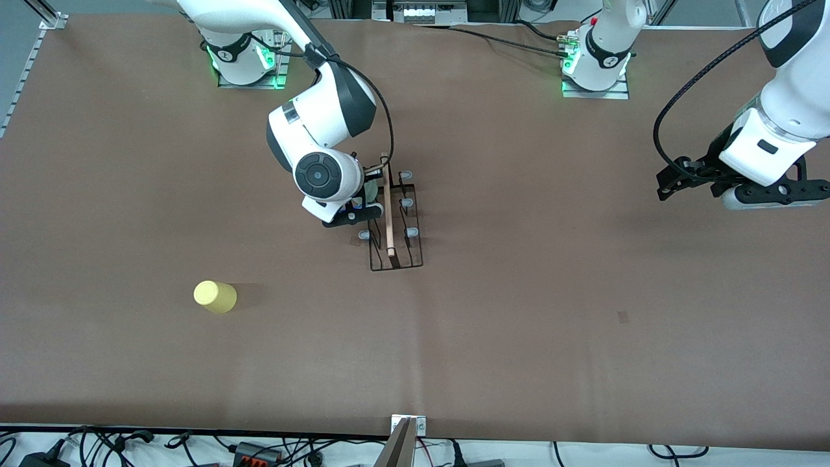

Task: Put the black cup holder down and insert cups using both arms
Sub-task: 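Carry the teal cup to the rack and slide it onto a peg, then open the right gripper and move it to the yellow cup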

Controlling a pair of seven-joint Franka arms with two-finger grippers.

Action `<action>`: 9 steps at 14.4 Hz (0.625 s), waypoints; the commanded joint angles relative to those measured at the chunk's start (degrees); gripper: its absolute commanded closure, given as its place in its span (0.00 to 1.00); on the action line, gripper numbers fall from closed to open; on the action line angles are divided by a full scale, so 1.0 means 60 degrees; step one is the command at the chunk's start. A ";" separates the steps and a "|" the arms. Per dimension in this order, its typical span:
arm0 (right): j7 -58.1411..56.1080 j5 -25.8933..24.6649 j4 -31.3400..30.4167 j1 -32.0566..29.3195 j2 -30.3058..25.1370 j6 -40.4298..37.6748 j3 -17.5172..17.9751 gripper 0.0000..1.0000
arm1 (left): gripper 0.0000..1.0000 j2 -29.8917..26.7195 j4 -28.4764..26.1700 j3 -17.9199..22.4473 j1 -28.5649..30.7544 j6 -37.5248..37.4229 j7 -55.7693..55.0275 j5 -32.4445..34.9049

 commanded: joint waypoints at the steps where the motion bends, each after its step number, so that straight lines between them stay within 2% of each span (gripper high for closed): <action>1: 0.0496 -0.0014 0.0387 0.0148 -0.0036 -0.0127 -0.0109 0.00 | 0.00 0.0068 0.0238 -0.0013 0.0009 -0.0212 0.0002 -0.0158; 4: 0.1054 -0.0131 0.0960 -0.0041 -0.0429 -0.0492 -0.0284 0.00 | 0.00 0.0068 0.0252 -0.0013 0.0009 -0.0197 0.0002 -0.0158; 7: 0.1084 -0.0977 0.1267 -0.0159 -0.0651 -0.0378 -0.1598 0.00 | 0.00 0.0068 0.0252 -0.0013 0.0009 -0.0212 0.0002 -0.0158; 9: 0.0997 -0.1069 0.1297 -0.0450 -0.0535 -0.0232 -0.2289 0.00 | 0.00 0.0068 0.0252 -0.0027 0.0009 -0.0212 0.0002 -0.0158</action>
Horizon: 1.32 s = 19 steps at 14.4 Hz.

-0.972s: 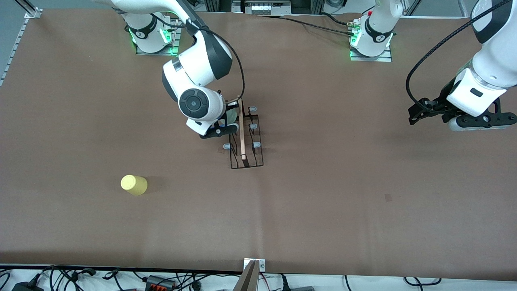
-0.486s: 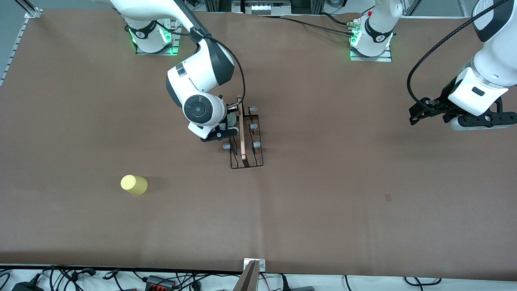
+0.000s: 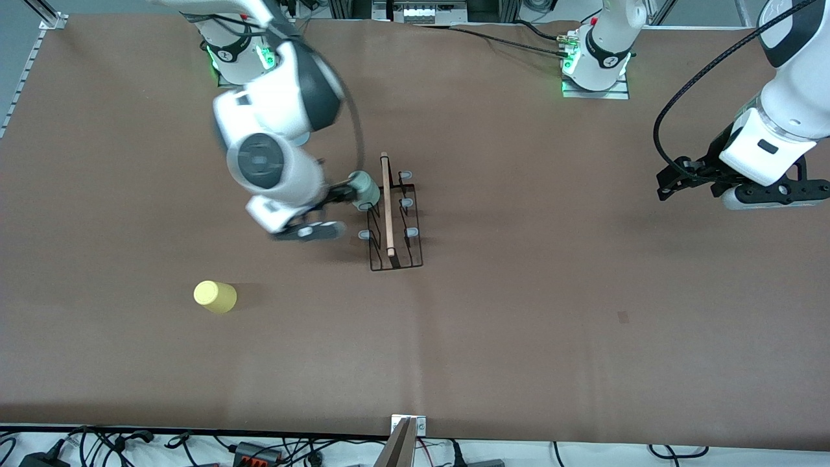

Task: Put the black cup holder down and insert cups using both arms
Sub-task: 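Open the right gripper and move it to the yellow cup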

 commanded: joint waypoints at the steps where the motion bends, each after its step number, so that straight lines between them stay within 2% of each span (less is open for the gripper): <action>1: 0.0012 -0.0195 0.0117 -0.0529 0.0330 0.0464 -0.0579 0.00 | 0.00 0.0067 0.0245 -0.0011 0.0010 -0.0211 0.0003 -0.0158; 4: -0.0279 -0.0297 0.0131 -0.1553 0.0988 0.1855 -0.0595 0.00 | 0.00 0.0067 0.0245 -0.0011 0.0010 -0.0211 0.0003 -0.0158; 6: -0.1461 -0.0356 0.0131 -0.2199 0.1486 0.3113 -0.0595 0.00 | 0.00 0.0067 0.0245 -0.0011 -0.0005 -0.0211 0.0003 -0.0158; 8: -0.2749 -0.0327 0.0131 -0.2682 0.1897 0.3762 -0.0595 0.00 | 0.00 0.0067 0.0245 -0.0011 -0.0005 -0.0211 0.0003 -0.0158; 11: -0.4219 -0.0210 0.0555 -0.3299 0.2498 0.3853 -0.0522 0.00 | 0.00 0.0067 0.0245 -0.0026 -0.0005 -0.0211 0.0003 -0.0158; 14: -0.4733 0.0272 0.0585 -0.3330 0.2865 0.3896 -0.0507 0.00 | 0.00 0.0067 0.0245 -0.0011 -0.0005 -0.0211 0.0003 -0.0158; 19: -0.5611 0.0479 0.0585 -0.3373 0.3129 0.3867 -0.0521 0.00 | 0.00 0.0067 0.0245 -0.0026 -0.0005 -0.0211 0.0003 -0.0158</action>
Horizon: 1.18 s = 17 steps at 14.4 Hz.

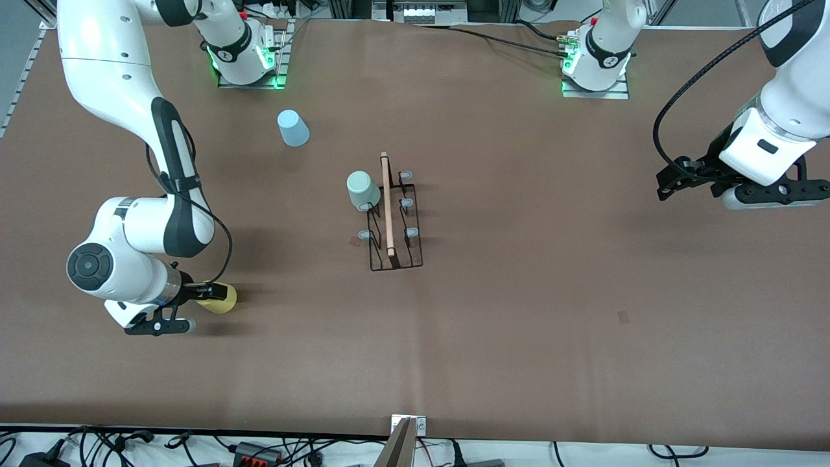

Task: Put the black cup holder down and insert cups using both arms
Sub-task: 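Open the right gripper and move it to the yellow cup, then grasp the yellow cup with the right gripper and lift it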

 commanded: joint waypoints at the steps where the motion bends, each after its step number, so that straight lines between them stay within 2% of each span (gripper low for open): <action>1: -0.0604 0.0189 0.0265 -0.0117 0.0245 -0.0137 0.0071 0.00 | 0.00 0.0062 0.0228 -0.0009 0.0004 -0.0204 0.0003 -0.0158; 4: -0.0634 0.0203 0.0250 -0.0175 0.0318 -0.0167 0.0071 0.00 | 0.00 0.0062 0.0228 -0.0009 0.0018 -0.0204 0.0003 -0.0158; 5: -0.0634 0.0218 0.0250 -0.0219 0.0362 -0.0167 0.0071 0.04 | 0.00 0.0047 0.0228 -0.0008 0.0018 -0.0204 0.0003 -0.0158; 8: -0.0634 0.0203 0.0250 -0.0205 0.0362 -0.0182 0.0071 0.47 | 0.00 0.0062 0.0228 -0.0008 0.0018 -0.0204 0.0003 -0.0158; 10: -0.0634 0.0203 0.0250 -0.0190 0.0304 -0.0414 0.0071 0.68 | 0.00 0.0062 0.0228 -0.0008 0.0018 -0.0204 0.0003 -0.0158; 11: -0.0634 0.0189 0.0279 -0.0175 0.0260 -0.0605 0.0085 0.74 | 0.00 0.0062 0.0228 -0.0008 0.0018 -0.0204 0.0003 -0.0158; 13: -0.0619 0.0189 0.0729 -0.0103 0.0041 -0.1116 0.0100 0.78 | 0.00 0.0062 0.0228 -0.0008 0.0018 -0.0204 0.0003 -0.0158; 15: -0.0474 0.0247 0.1928 0.0146 0.0040 -0.2505 0.0187 0.78 | 0.00 0.0062 0.0228 -0.0023 0.0018 -0.0204 0.0003 -0.0158; 17: -0.0182 0.0335 0.2708 0.0292 0.0040 -0.3022 0.0523 0.77 | 0.00 0.0062 0.0228 -0.0008 0.0018 -0.0204 0.0003 -0.0158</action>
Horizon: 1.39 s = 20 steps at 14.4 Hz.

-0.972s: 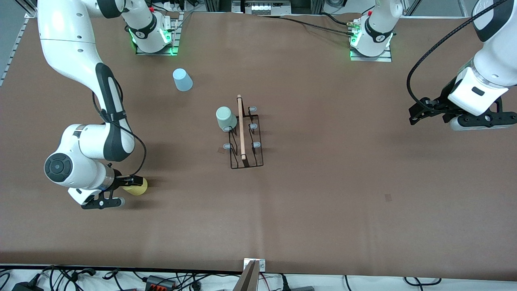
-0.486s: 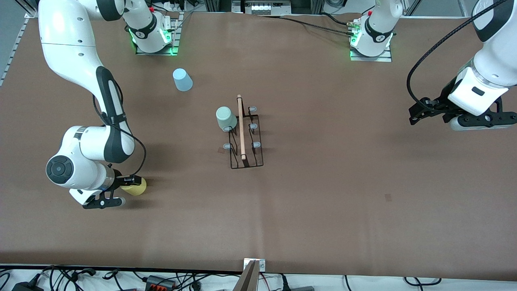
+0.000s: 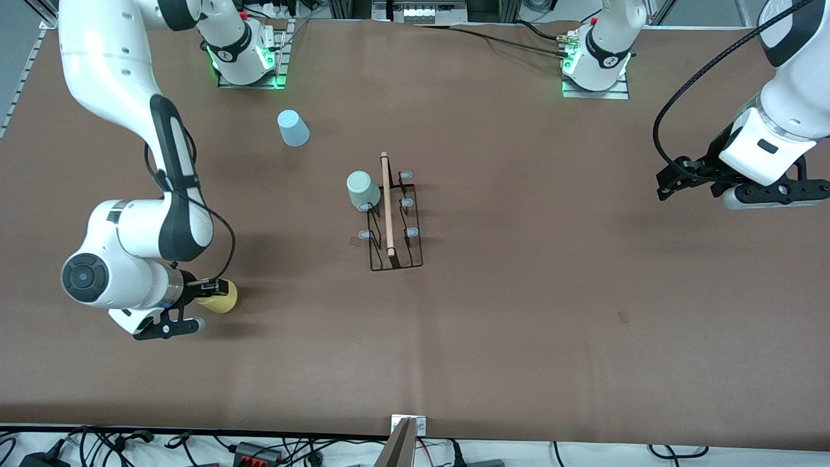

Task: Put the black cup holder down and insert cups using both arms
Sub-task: 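Grasp the yellow cup with the right gripper and lift it, then carry the yellow cup to the rack and slide it onto a peg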

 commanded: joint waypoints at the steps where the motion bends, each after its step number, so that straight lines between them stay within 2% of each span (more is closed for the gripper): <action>1: 0.0395 0.0131 0.0975 0.0284 -0.0009 -0.0730 0.0385 0.77 | 0.00 0.0061 0.0224 -0.0023 0.0019 -0.0203 0.0003 -0.0158; 5: 0.1930 0.0131 0.1108 0.1512 -0.0271 -0.0934 0.0518 0.75 | 0.00 0.0061 0.0224 -0.0009 0.0034 -0.0203 0.0003 -0.0158; 7: 0.2825 0.0407 0.1123 0.1953 -0.0434 -0.1241 0.0532 0.75 | 0.00 0.0061 0.0224 -0.0009 0.0048 -0.0203 0.0003 -0.0158; 9: 0.3018 0.0847 0.1123 0.2363 -0.0448 -0.1476 0.0518 0.75 | 0.00 0.0061 0.0224 -0.0023 0.0063 -0.0203 0.0003 -0.0158; 13: 0.3719 0.0820 0.1108 0.3344 -0.0595 -0.1741 0.0489 0.75 | 0.00 0.0061 0.0224 -0.0009 0.0063 -0.0203 0.0017 -0.0158; 20: 0.4279 0.0717 0.1020 0.3757 -0.0478 -0.1726 0.0474 0.75 | 0.00 0.0061 0.0224 -0.0009 0.0078 -0.0203 0.0017 -0.0158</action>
